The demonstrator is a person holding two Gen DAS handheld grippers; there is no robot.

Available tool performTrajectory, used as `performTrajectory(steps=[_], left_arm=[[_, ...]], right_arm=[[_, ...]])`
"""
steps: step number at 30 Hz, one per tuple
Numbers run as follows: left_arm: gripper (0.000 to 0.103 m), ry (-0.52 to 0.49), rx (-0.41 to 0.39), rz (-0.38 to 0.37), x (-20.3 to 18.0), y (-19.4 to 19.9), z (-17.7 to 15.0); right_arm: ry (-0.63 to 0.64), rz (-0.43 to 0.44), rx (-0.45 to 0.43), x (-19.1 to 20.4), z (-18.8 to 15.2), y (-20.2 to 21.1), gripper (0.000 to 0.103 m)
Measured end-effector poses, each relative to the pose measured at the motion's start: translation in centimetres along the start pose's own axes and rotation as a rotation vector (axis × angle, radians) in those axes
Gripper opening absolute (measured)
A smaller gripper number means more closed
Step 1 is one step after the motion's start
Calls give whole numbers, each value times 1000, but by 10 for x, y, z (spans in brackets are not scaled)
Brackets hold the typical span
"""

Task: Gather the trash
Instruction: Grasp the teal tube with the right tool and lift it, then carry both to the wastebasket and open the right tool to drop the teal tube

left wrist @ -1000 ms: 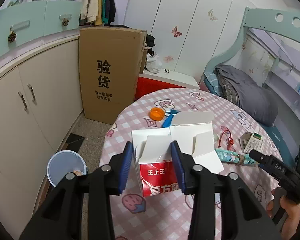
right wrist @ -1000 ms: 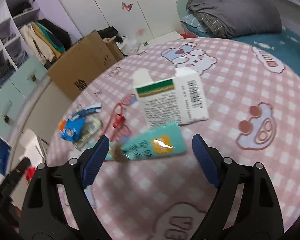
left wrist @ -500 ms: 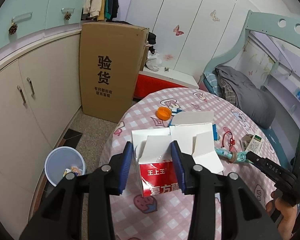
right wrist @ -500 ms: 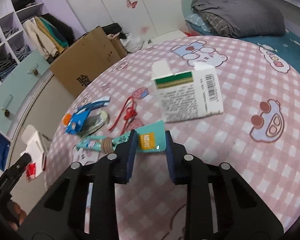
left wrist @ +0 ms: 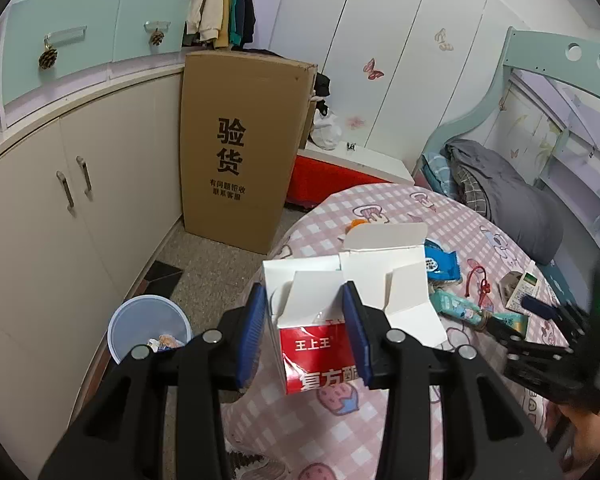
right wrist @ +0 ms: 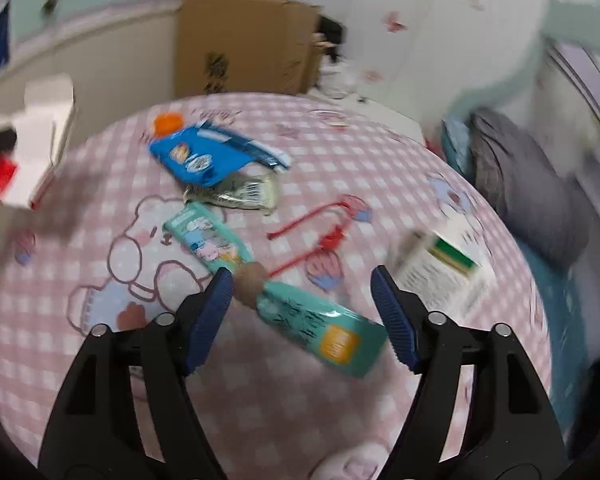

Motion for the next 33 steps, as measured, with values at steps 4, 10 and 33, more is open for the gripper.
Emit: performTrajectory(steps=[4, 10, 33], left_arm=[[39, 0, 1, 6, 7, 3, -1], [39, 26, 4, 0, 20, 4, -2], [39, 132, -56, 13, 100, 26, 6]], right_arm=[[-26, 104, 87, 0, 1, -9, 53], [-90, 150, 142, 7, -7, 4, 26], [-218, 400, -92, 128, 62, 61, 19]])
Point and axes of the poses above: each gripper's, at about its wrist camera, not at the fingertips, and y roughly against the way its jaws point, x to its left, z to its top, the point moved 3 cm from there along -y, roughly the way its jaws point, and after that the axes turned 5 degrees about -z, right-handed, at the moved point
